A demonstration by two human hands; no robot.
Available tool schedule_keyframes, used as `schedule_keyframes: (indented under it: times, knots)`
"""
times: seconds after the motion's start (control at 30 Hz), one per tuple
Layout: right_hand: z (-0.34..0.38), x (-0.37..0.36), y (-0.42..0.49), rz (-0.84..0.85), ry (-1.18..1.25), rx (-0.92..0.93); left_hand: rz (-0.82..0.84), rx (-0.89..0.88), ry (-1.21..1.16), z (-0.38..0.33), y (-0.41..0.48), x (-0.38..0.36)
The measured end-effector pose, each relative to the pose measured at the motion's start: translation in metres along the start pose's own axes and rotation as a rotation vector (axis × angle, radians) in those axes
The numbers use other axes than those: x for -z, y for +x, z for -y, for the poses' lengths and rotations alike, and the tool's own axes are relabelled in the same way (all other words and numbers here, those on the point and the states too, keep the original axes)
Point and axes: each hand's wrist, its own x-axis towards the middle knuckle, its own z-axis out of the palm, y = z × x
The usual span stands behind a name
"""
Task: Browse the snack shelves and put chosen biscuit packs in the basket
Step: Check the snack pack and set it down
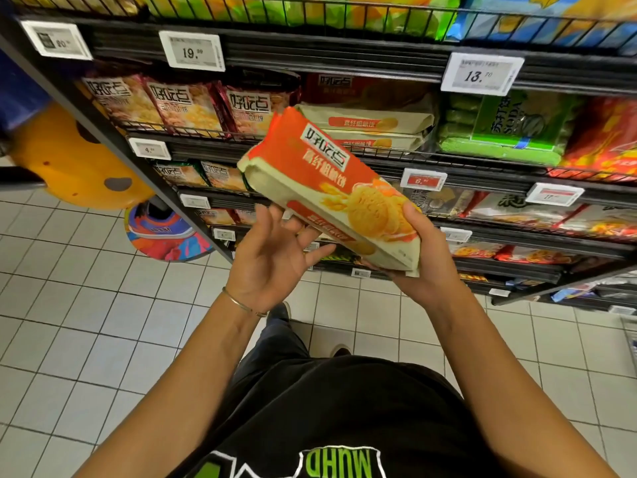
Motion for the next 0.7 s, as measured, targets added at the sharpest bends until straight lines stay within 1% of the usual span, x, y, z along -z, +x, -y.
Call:
schedule_keyframes:
  times: [0.1,0.2,0.27,0.33,0.43,0.57,0.7]
  knots:
    - [0.005,0.005,-0.002,0.046,0.027,-0.162,0.012,-0.064,0.095,-0.006,0.003,-0.005]
    - [0.006,0.012,-0.002,0.079,0.034,-0.246,0.020,-0.089,0.216,-0.008,0.009,-0.003]
    - [0.007,0.017,-0.002,0.152,0.118,-0.261,-0.031,-0.115,0.261,-0.008,0.010,-0.002]
    - [0.006,0.023,-0.002,0.255,0.207,-0.246,-0.073,-0.114,0.250,-0.008,0.011,-0.002]
    - [0.005,0.029,0.001,0.361,0.240,-0.192,-0.150,-0.088,0.216,-0.006,0.013,-0.001]
    - [0.003,0.031,0.004,0.337,0.302,-0.142,-0.296,-0.068,0.247,0.001,0.017,-0.008]
    - [0.001,0.028,0.004,0.225,0.243,-0.099,-0.376,-0.058,0.280,0.006,0.021,-0.012]
